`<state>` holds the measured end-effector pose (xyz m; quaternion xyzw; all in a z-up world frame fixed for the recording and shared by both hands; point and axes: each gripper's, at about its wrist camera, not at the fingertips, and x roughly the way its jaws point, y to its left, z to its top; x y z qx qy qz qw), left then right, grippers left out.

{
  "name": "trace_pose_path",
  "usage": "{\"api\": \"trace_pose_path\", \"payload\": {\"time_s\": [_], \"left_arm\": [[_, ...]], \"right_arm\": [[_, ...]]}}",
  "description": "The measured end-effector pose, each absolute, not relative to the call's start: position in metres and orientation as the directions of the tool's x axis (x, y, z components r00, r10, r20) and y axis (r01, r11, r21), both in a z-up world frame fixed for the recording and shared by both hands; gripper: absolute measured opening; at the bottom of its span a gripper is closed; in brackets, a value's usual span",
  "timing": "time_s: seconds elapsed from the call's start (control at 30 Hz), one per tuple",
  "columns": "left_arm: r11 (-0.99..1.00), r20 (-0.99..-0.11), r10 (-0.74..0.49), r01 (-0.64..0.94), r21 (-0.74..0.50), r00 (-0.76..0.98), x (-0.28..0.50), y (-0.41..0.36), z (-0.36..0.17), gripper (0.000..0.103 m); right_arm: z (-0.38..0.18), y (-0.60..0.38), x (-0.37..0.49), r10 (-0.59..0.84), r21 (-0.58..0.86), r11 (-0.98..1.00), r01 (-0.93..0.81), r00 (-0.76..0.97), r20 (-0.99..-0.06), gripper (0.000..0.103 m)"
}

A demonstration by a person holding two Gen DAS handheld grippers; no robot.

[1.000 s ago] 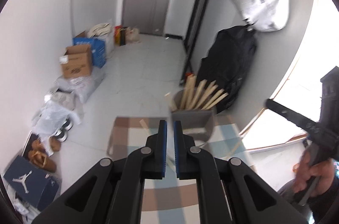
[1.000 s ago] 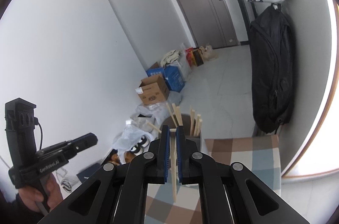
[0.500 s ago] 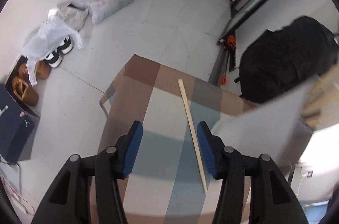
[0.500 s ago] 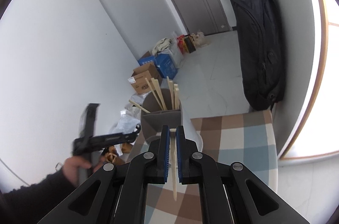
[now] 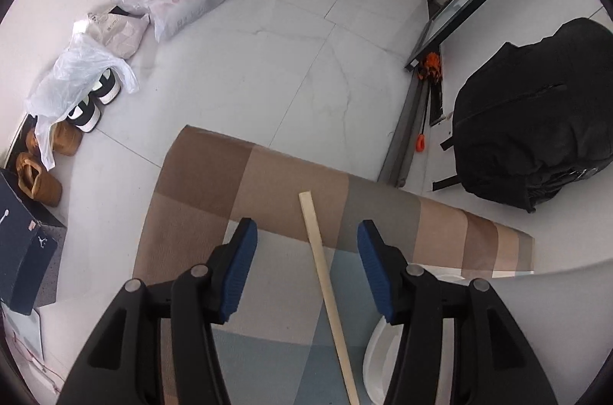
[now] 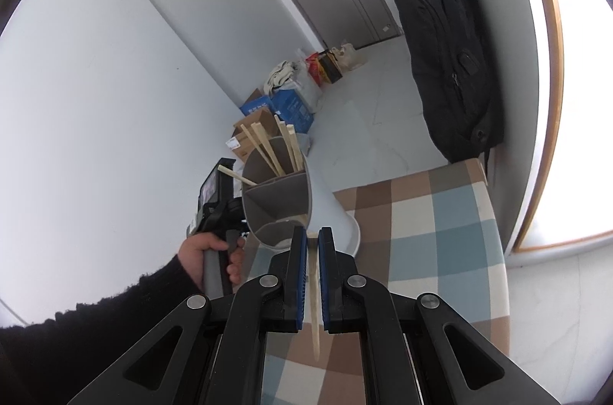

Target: Organize utensils

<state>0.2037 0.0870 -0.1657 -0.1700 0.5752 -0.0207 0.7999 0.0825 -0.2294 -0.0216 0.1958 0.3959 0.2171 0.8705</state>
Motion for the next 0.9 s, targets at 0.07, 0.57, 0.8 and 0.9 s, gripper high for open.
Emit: {"api": "trace_pose_path", "payload": {"time_s": [0.07, 0.57, 0.8, 0.9], "left_arm": [[0.958, -0.921, -0.198, -0.135, -0.254, 0.334, 0.203, 0.081, -0.167, 0.048], [0.988, -0.954, -0.073, -0.107, -0.109, 0.291, 0.175, 0.092, -0.165, 0.004], [0.928, -0.906, -0.281, -0.149, -0.340, 0.317, 0.194, 0.089, -0.162, 0.012], [0.966, -0.937, -0.200, -0.103, -0.237, 0.285, 0.204, 0.071, -0.169, 0.013]], "right_arm": [[-0.021, -0.230, 0.081, 0.535, 0.517, 0.827, -0.222, 0.592, -0.602, 0.005], [-0.022, -0.229, 0.075, 0.540, 0.530, 0.820, -0.215, 0.598, -0.592, 0.006], [-0.020, -0.226, 0.072, 0.545, 0.530, 0.817, -0.225, 0.601, -0.585, 0.005], [-0.020, -0.228, 0.071, 0.539, 0.528, 0.821, -0.218, 0.603, -0.588, 0.006]]}}
